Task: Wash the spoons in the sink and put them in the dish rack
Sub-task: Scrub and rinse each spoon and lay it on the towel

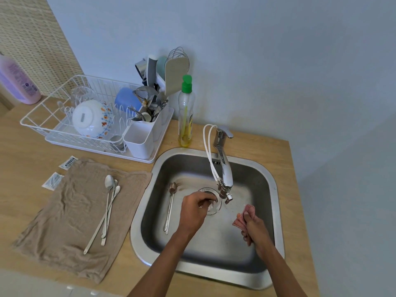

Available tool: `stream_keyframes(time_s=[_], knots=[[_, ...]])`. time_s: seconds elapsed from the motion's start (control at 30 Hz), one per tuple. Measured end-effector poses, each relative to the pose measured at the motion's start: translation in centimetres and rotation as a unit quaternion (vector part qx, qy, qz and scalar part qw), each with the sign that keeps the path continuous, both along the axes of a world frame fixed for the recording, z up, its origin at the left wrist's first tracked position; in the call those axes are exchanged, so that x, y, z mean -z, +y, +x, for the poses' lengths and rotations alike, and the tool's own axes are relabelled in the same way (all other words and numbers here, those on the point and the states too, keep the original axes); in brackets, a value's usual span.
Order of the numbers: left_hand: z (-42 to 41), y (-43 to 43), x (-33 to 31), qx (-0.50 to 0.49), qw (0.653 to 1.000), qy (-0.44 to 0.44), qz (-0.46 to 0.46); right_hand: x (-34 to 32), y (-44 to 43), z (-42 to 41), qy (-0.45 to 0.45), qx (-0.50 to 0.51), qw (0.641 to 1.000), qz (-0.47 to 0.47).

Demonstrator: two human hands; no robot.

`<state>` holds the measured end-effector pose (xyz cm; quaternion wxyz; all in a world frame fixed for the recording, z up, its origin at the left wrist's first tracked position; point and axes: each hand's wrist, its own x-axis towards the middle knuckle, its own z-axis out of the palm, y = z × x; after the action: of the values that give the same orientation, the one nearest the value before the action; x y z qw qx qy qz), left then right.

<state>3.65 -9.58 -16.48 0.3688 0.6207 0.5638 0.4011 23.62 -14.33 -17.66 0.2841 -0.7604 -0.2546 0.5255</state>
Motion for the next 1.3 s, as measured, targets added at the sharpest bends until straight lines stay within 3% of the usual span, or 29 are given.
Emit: stream_keyframes(time_s=[0.37, 0.53, 0.77, 1.0, 1.13, 1.23, 1.3], knots=[[-7.4, -0.5, -2.1, -0.237, 0.961, -0.14, -0.019, 1.8, 1.1, -2.0, 0.036, 0.016, 0.999, 0.013], [-13.6, 0.3, -3.3, -0.335, 0.923, -0.188, -0.024, 2.3, 1.4, -3.7, 0.054, -0.006, 0.999, -0.001], [-20.2, 1.1, -3.1, -0.387, 0.914, -0.094, -0.077, 1.6, 2.1, -6.4, 0.105, 0.011, 0.994, -0.005], [-23.1, 2.0, -2.0, -0.34, 0.921, 0.163, -0.098, 0.8, 3.0, -7.9, 0.167, 0.075, 0.983, -0.008], [-23.8, 2.5, -1.5, -0.306, 0.911, 0.249, -0.12, 0.6, 3.0, -8.6, 0.251, 0.107, 0.962, 0.006], [-22.5, 2.9, -1.8, -0.299, 0.904, 0.293, -0.08, 0.6, 3.1, -9.0, 0.294, 0.128, 0.947, 0.01], [-19.9, 3.0, -2.4, -0.261, 0.924, 0.277, -0.023, 0.6, 3.1, -9.3, 0.303, 0.146, 0.942, 0.011]])
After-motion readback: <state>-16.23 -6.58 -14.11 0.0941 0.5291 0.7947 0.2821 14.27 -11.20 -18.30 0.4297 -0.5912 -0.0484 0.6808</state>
